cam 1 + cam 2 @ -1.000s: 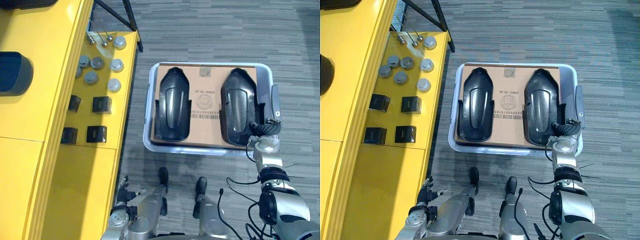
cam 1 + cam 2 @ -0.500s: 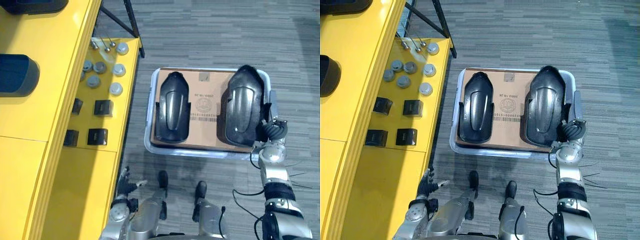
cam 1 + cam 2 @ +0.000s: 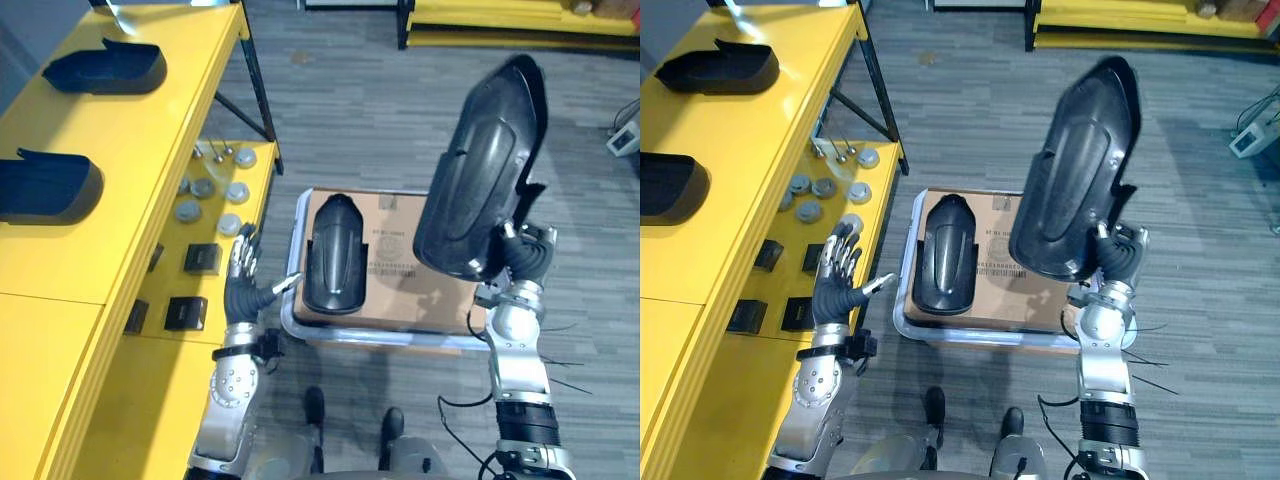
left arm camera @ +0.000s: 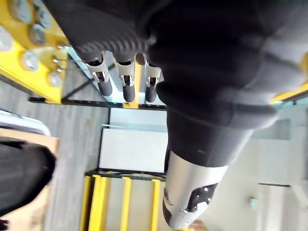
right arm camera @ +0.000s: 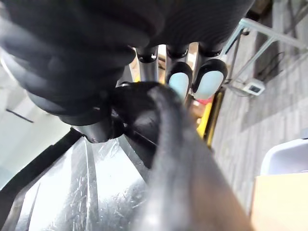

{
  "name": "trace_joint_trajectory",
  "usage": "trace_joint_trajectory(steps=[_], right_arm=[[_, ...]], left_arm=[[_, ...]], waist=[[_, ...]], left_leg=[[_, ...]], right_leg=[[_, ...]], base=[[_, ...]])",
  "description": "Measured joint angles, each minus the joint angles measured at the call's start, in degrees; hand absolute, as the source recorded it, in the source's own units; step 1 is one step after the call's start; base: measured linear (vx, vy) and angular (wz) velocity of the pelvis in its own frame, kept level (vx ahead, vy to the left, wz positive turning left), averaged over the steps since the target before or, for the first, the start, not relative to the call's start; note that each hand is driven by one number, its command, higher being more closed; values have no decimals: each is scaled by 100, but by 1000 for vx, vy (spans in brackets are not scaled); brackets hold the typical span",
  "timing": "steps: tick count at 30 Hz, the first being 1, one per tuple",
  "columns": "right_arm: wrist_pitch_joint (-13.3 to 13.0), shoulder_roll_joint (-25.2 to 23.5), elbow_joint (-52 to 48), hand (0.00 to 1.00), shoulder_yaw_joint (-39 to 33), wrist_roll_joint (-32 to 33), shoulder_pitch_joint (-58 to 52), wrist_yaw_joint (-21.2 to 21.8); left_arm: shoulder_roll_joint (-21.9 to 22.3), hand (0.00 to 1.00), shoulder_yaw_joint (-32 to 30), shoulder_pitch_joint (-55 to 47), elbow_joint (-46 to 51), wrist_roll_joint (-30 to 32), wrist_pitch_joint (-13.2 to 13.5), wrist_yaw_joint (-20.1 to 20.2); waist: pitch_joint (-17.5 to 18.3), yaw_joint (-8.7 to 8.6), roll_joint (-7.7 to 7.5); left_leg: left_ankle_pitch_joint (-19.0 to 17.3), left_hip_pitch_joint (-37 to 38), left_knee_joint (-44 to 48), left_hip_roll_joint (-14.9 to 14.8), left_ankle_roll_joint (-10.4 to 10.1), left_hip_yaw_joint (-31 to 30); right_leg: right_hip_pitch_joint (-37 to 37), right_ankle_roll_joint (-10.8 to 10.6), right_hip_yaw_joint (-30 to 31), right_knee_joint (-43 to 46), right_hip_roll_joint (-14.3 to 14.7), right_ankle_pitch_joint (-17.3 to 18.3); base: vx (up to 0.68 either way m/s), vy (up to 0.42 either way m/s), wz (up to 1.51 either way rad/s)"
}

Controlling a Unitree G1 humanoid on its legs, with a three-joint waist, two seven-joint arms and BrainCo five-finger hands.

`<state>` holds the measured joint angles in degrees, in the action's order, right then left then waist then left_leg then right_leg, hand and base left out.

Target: Walk over and take plastic housings, then place them on the shelf

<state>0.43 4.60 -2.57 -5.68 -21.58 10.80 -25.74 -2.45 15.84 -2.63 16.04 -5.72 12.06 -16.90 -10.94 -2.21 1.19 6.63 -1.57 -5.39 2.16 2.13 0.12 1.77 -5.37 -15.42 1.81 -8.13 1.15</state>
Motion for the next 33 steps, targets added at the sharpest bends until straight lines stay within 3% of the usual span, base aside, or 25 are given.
trace_joint_trajectory(steps=[7,17,21,26,33], right_arm=[[2,-368,-63,100,926,-393,-4,92],[2,-494,-109,100,1398,-601,-266,79],[-5,-475,-120,100,1667,-591,-345,31],[-9,-476,-120,100,1918,-495,-461,-57],[-27,-468,-114,100,1945,-487,-731,-43]], left_arm=[[177,0,832,393,-68,208,-307,-182],[193,0,901,537,-512,209,-698,-495],[182,0,944,546,-799,533,-915,-806],[169,0,1007,543,-889,870,-937,-1170],[176,0,774,335,-566,879,-901,-1287]], waist=[[250,-5,6],[475,0,-6],[595,-8,-12],[654,-6,-14],[698,0,-38]], left_leg=[[1,69,-10,-18,0,149],[3,81,-11,-15,1,170],[3,89,-13,-24,0,189],[-6,111,-46,-25,-12,226],[-20,123,-51,-24,-32,204]], right_leg=[[-7,2,169,-7,9,-51],[8,6,187,-45,10,-77],[35,17,208,-108,27,-116],[35,33,262,-108,25,-120],[63,50,251,-118,27,-117]], base=[[-32,10,-11],[-1,0,0],[-2,-2,-3],[-21,4,-4],[-4,1,0]])
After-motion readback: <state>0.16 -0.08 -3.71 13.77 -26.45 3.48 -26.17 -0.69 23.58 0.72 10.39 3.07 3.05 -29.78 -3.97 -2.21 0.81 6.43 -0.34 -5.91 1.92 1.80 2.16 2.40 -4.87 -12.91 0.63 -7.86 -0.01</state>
